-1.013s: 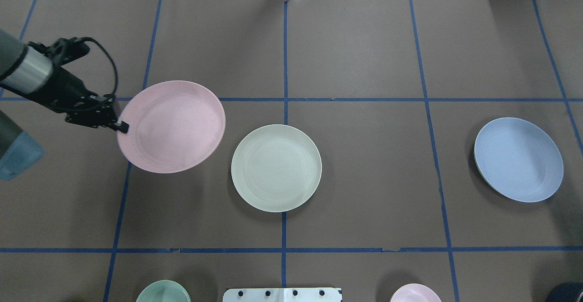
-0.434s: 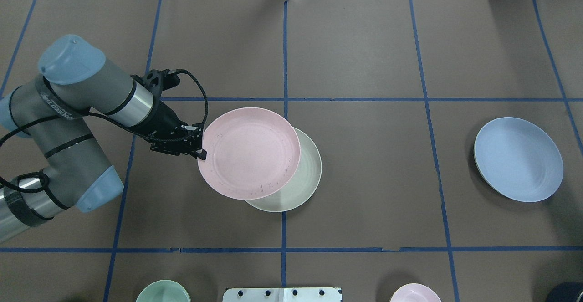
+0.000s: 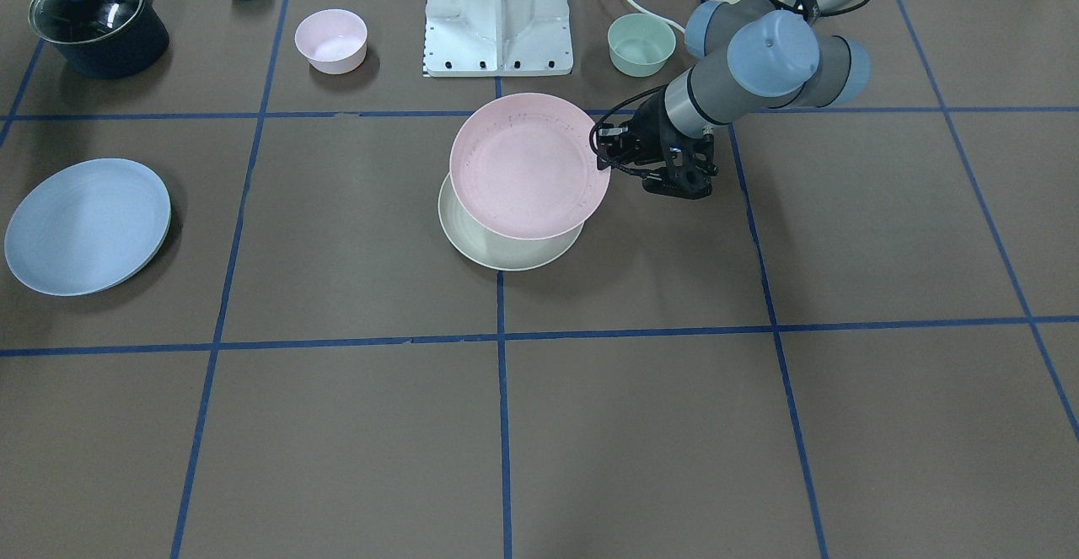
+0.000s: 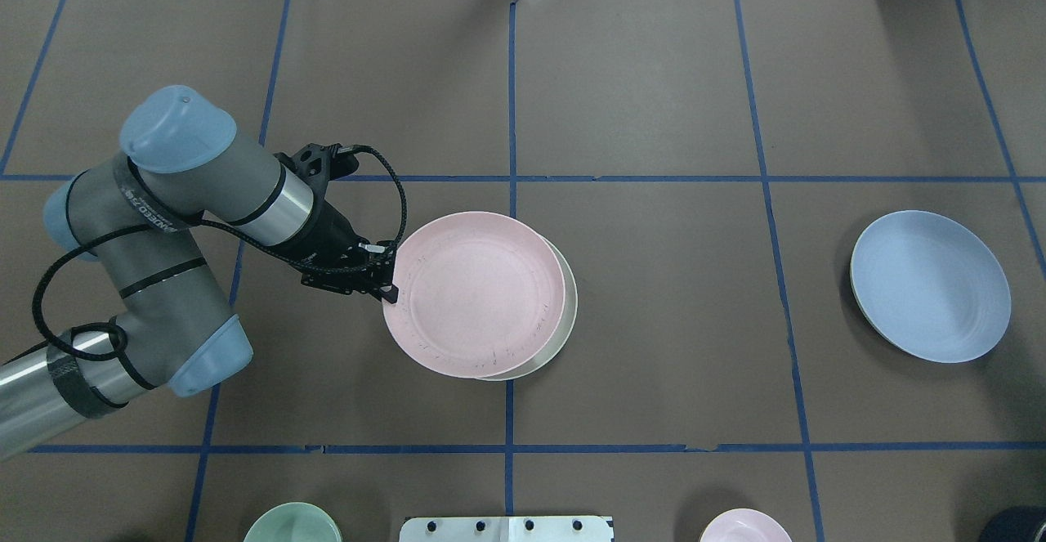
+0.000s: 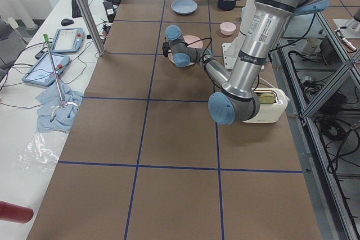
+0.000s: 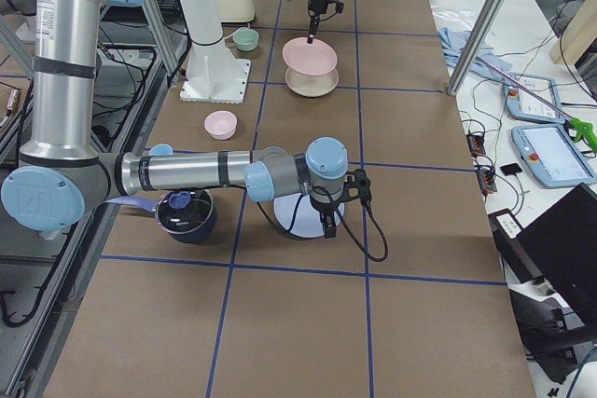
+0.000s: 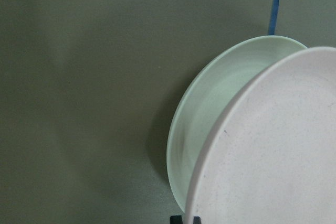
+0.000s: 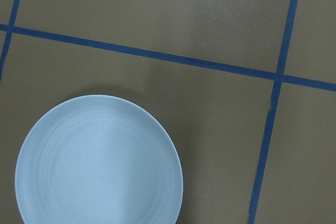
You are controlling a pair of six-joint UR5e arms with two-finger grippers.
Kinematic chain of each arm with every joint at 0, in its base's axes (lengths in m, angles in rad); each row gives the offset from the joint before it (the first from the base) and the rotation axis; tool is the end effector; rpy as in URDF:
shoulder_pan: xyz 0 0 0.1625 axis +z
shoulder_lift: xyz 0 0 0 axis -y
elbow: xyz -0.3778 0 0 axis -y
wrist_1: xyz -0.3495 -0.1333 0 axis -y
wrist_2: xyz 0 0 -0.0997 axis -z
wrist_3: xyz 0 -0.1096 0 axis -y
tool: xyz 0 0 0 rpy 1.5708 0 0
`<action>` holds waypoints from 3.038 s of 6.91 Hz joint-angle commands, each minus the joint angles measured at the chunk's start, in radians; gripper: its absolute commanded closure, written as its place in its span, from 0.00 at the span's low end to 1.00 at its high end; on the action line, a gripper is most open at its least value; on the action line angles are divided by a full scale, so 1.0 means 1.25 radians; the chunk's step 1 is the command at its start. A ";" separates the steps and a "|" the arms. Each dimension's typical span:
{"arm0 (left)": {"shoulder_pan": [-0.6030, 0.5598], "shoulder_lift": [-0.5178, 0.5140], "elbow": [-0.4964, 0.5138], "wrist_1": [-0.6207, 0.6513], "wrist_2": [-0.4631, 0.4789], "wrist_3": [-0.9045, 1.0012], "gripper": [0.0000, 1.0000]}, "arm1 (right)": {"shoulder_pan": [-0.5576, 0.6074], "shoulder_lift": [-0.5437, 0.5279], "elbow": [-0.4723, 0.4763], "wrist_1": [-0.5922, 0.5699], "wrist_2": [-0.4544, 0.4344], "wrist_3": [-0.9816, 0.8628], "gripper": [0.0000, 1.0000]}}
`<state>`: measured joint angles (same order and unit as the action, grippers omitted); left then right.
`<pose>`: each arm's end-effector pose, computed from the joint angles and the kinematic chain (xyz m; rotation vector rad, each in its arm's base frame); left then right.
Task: Stack three plates with pink and blue
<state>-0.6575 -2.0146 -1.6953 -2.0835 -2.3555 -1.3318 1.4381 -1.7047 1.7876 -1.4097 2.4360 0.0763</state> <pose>0.4187 -0.3939 0.2641 -0.1907 1.2168 0.0595 -0.0051 -0.4148 0.5529 0.1376 -0.8805 -0.1582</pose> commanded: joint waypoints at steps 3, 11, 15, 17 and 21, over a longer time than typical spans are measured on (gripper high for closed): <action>0.017 -0.026 0.037 -0.027 0.031 0.000 1.00 | -0.003 0.000 0.001 0.000 0.001 0.000 0.00; 0.006 -0.021 0.021 -0.088 0.041 -0.005 0.23 | -0.015 0.000 -0.002 -0.001 -0.001 0.002 0.00; -0.081 0.013 -0.001 -0.082 0.036 -0.001 0.25 | -0.084 -0.007 -0.060 0.076 -0.005 0.109 0.01; -0.083 0.013 -0.001 -0.082 0.036 -0.001 0.25 | -0.124 -0.005 -0.135 0.254 -0.009 0.257 0.01; -0.083 0.014 -0.001 -0.082 0.036 -0.002 0.25 | -0.191 -0.003 -0.241 0.453 -0.010 0.411 0.02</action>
<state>-0.7608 -1.9975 -1.6964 -2.1859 -2.3102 -1.3344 1.2284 -1.7098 1.5180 -0.8748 2.4260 0.5715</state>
